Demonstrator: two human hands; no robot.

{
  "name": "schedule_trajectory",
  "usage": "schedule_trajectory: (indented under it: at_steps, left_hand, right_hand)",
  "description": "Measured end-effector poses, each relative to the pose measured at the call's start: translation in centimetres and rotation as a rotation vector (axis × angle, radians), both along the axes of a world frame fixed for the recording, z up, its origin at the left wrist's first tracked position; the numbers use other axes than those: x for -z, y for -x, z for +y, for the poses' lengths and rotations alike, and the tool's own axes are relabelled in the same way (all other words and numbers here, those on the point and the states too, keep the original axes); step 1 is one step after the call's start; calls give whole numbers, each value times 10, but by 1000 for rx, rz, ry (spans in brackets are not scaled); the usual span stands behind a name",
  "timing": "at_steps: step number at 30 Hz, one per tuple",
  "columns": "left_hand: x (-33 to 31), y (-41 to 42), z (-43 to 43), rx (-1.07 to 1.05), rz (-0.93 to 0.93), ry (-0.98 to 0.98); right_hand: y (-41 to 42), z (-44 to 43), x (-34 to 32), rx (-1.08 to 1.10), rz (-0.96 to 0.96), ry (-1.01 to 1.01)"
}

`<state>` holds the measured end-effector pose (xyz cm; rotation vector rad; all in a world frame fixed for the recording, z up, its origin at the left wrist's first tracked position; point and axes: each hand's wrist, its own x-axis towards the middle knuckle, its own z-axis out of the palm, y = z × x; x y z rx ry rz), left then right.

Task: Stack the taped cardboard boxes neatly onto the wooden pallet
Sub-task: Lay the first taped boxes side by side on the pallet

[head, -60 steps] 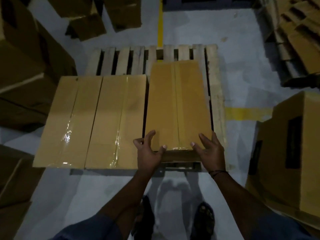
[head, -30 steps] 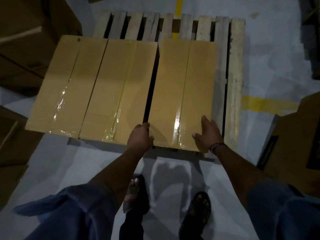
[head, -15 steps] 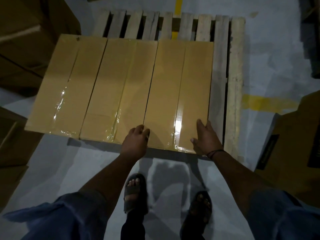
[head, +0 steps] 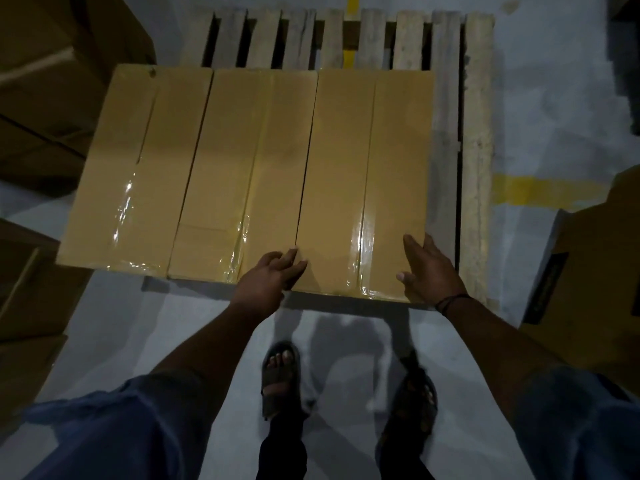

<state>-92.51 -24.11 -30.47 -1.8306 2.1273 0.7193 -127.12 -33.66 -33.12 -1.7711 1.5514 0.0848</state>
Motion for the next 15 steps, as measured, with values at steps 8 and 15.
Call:
schedule_trajectory:
  at_steps: [8,15]
  left_hand:
    - [8,-2,-3,32,-38,112]
    - [2,0,-3,24,-57,92]
  right_hand:
    - [-3,0,-3,-39,55,3]
    - [-4,2,-5,-58,97,7]
